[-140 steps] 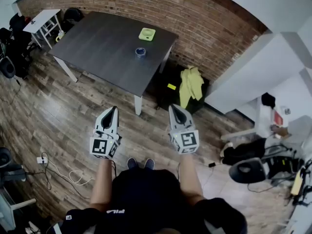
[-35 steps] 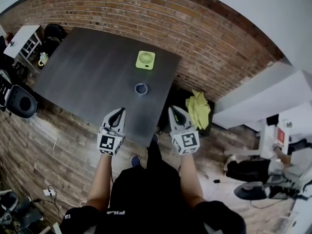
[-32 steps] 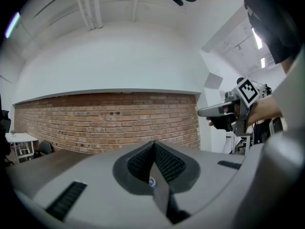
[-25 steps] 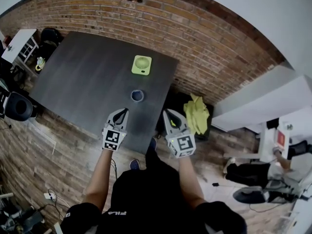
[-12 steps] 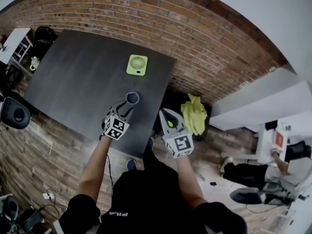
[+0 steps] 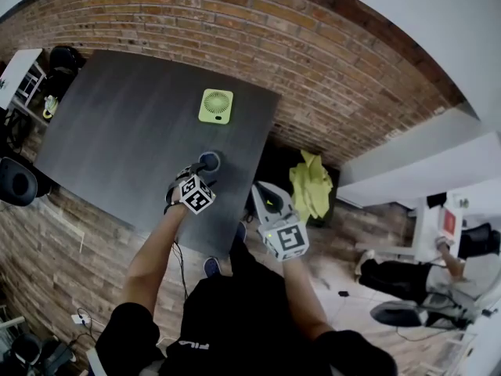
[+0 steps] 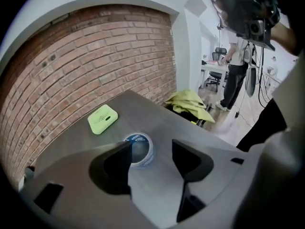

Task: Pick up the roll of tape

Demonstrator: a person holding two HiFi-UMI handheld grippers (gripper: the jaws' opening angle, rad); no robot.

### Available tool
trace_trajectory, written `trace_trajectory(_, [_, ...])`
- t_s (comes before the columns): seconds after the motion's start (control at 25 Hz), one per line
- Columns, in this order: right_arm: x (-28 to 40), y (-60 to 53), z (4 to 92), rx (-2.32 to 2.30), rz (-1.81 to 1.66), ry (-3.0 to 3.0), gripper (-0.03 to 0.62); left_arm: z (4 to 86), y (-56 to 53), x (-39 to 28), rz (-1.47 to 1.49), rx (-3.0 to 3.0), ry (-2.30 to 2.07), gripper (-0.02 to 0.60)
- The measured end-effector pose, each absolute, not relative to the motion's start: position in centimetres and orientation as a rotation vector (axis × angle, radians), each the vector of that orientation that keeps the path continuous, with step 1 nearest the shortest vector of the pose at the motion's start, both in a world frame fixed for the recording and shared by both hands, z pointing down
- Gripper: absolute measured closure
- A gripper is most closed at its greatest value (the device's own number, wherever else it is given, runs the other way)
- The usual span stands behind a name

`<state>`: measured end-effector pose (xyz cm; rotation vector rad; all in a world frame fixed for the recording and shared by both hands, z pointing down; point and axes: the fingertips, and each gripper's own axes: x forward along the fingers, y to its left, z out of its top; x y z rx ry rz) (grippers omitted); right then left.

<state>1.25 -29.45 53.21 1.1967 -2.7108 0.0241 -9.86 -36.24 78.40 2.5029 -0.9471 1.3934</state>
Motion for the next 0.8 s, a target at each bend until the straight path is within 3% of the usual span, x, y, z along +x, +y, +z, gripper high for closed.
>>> trace_trajectory(0.8, [2.0, -30.9, 55.0, 1.194, 0.081, -2.683, 0.588, 86.9, -38.0, -9.2, 1.759, 2.303, -0.629, 0.336])
